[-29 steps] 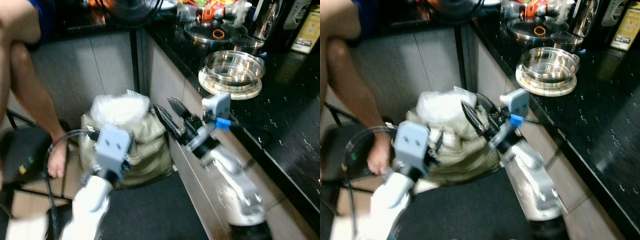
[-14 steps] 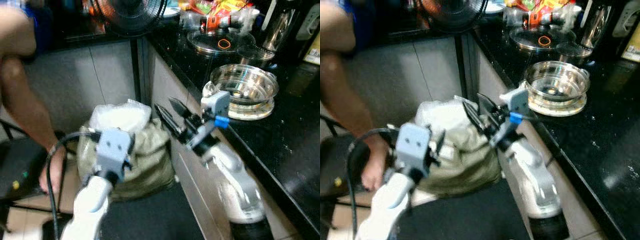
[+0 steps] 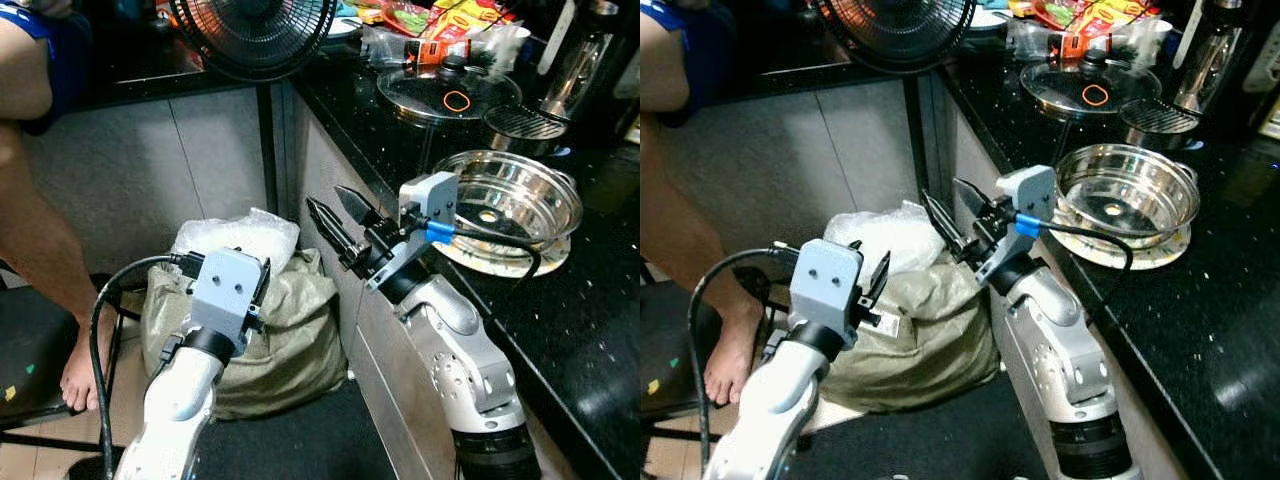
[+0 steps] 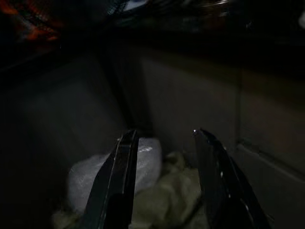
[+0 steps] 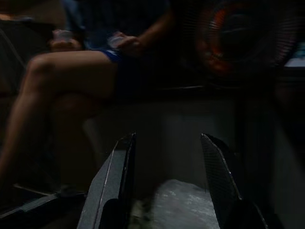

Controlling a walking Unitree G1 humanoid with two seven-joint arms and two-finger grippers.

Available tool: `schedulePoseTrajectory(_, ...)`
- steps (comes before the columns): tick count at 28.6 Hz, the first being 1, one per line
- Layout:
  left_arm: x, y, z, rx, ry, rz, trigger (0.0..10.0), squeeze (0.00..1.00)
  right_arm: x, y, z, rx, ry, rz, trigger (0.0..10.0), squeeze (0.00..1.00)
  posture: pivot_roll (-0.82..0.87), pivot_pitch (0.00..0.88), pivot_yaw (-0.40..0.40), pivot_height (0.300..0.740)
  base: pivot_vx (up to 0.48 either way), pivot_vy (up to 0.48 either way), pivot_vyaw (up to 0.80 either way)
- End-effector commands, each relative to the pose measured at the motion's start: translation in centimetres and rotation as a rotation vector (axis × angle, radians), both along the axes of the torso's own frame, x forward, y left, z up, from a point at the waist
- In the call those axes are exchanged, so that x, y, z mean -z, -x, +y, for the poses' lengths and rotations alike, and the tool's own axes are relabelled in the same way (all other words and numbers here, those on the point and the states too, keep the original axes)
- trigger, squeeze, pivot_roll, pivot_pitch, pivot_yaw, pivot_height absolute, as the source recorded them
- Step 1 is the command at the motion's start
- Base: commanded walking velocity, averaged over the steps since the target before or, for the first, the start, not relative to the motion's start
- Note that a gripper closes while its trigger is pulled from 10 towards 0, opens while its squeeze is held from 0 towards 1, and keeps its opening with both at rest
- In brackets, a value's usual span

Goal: Kitchen organization

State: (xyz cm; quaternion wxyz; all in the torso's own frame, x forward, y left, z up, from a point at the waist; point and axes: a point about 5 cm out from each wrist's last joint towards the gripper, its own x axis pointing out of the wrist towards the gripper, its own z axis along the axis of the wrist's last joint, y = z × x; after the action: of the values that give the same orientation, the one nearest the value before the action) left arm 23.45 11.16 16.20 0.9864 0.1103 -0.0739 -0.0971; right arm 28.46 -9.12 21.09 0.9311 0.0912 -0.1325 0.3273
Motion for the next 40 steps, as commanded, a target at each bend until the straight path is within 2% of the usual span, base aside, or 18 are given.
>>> schedulePoseTrajectory(1,0.2,0.0,0.4,-0.010,-0.012,0.007,10.0,0.00,-0.7,-0.1,0.1,-0.006,-0.021,-0.010,10.0,0.00,0.10,0.025,-0.006,0.740,0.277,0.000,0.00)
schedulePoseTrajectory(6,0.1,0.1,0.1,0.014,-0.018,-0.004,10.0,0.00,-1.2,-0.2,-0.2,0.012,-0.024,-0.021,10.0,0.00,0.10,0.029,-0.007,0.740,0.055,0.000,0.00)
schedulePoseTrajectory(10,0.1,0.1,-0.1,0.023,-0.024,-0.006,10.0,0.00,-2.5,-0.6,-0.6,0.039,-0.045,-0.050,10.0,0.00,0.10,0.033,-0.008,0.740,0.000,0.000,-0.70)
schedulePoseTrajectory(20,0.2,0.0,-0.2,0.029,-0.027,-0.004,10.0,0.00,-5.9,-0.4,-1.2,-0.015,-0.085,-0.144,10.0,0.00,0.10,0.034,-0.011,0.740,0.000,0.000,-0.80)
schedulePoseTrajectory(25,0.2,-0.1,-0.2,0.033,-0.026,-0.001,10.0,0.00,-6.8,-0.2,-1.4,-0.046,-0.061,-0.180,10.0,0.00,0.10,0.033,-0.013,0.740,0.000,0.000,-0.80)
schedulePoseTrajectory(27,0.3,-0.1,-0.3,0.037,-0.024,0.002,10.0,0.00,-7.2,0.0,-1.3,-0.081,0.000,-0.215,10.0,0.00,0.10,0.033,-0.013,0.740,0.000,0.000,-0.80)
schedulePoseTrajectory(29,0.3,-0.1,-0.2,0.039,-0.024,0.004,10.0,0.00,-7.3,0.5,-0.6,-0.131,0.147,-0.277,10.0,0.00,0.10,0.033,-0.012,0.740,0.000,0.000,-0.80)
schedulePoseTrajectory(31,0.3,-0.1,-0.3,0.041,-0.025,0.006,10.0,0.00,-7.0,1.3,0.8,-0.194,0.305,-0.335,10.0,0.00,0.10,0.033,-0.011,0.740,0.000,0.000,0.00)
schedulePoseTrajectory(33,0.3,-0.1,-0.3,0.041,-0.025,0.007,10.0,0.00,-6.9,1.6,1.2,-0.216,0.344,-0.348,10.0,0.00,0.10,0.033,-0.011,0.740,0.000,0.000,0.00)
schedulePoseTrajectory(35,0.4,-0.2,-0.3,0.044,-0.025,0.010,10.0,0.00,-6.3,2.6,2.7,-0.305,0.500,-0.409,10.0,0.00,0.10,0.033,-0.011,0.740,0.000,0.000,0.00)
schedulePoseTrajectory(36,0.4,-0.2,-0.3,0.044,-0.025,0.010,10.0,0.00,-6.3,2.6,2.7,-0.305,0.500,-0.409,10.0,0.00,0.10,0.033,-0.011,0.740,0.000,0.000,0.00)
schedulePoseTrajectory(37,0.4,-0.2,-0.3,0.045,-0.026,0.012,10.0,0.00,-5.7,2.7,3.2,-0.324,0.596,-0.430,10.0,0.00,0.10,0.033,-0.011,0.740,0.000,0.000,0.00)
schedulePoseTrajectory(39,0.4,-0.2,-0.3,0.045,-0.026,0.012,10.0,0.00,-5.7,2.7,3.2,-0.324,0.596,-0.430,10.0,0.00,0.10,0.033,-0.011,0.740,0.000,0.000,0.00)
schedulePoseTrajectory(40,0.5,-0.2,-0.3,0.046,-0.026,0.014,10.0,0.00,-5.2,2.3,3.5,-0.305,0.685,-0.446,10.0,0.00,0.10,0.030,-0.012,0.740,0.000,0.000,0.00)
